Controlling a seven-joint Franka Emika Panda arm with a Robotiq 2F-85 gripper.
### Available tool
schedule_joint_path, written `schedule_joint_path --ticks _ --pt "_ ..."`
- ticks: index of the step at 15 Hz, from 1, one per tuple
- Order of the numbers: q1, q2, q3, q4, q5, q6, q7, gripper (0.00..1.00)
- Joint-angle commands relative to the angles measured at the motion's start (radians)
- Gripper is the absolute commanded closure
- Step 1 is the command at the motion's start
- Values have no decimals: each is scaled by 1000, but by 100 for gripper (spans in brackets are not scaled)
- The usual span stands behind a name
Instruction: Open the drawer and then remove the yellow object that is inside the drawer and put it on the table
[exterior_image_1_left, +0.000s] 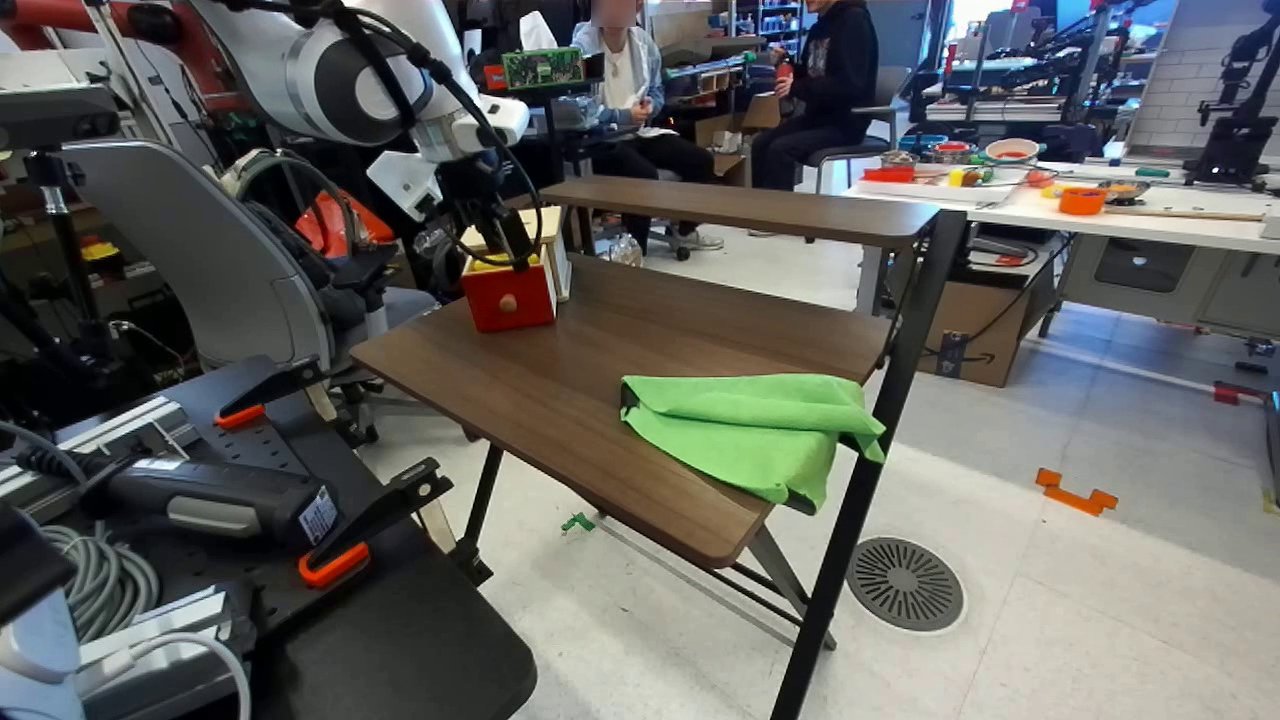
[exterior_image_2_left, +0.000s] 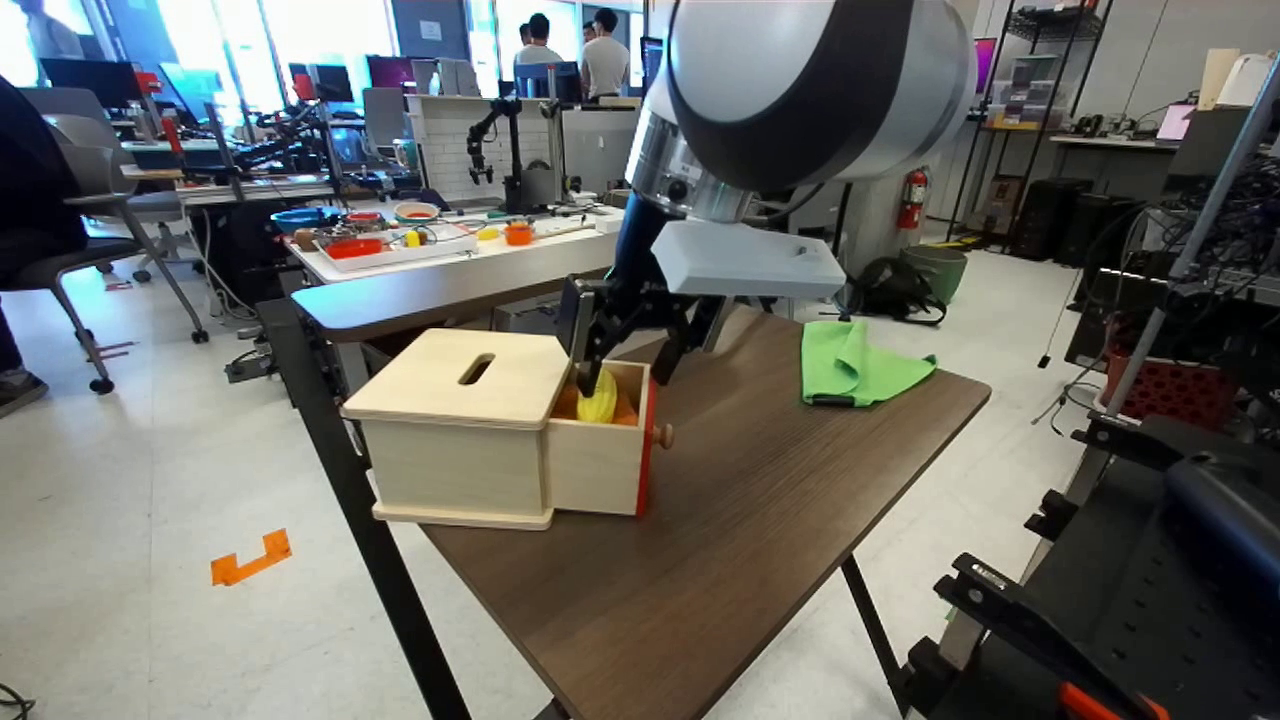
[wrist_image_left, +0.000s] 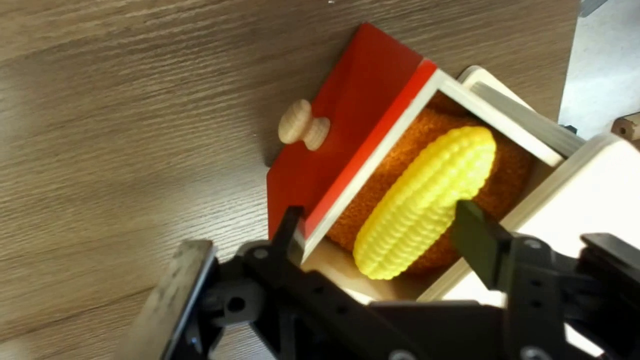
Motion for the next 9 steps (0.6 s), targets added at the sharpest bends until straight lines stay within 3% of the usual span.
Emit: schedule_joint_path --ticks 1,2,3,4,6,9 --pt "-2 28 7 45 17 -14 -25 55" --pt "-1 28 6 47 16 -14 -26 61" --pt "2 26 4 48 14 -18 -26 51" --pt "2 24 3 47 12 -19 -30 25" --pt "6 19 0 41 6 -16 -36 23" --pt "13 14 -1 35 3 -15 -44 4"
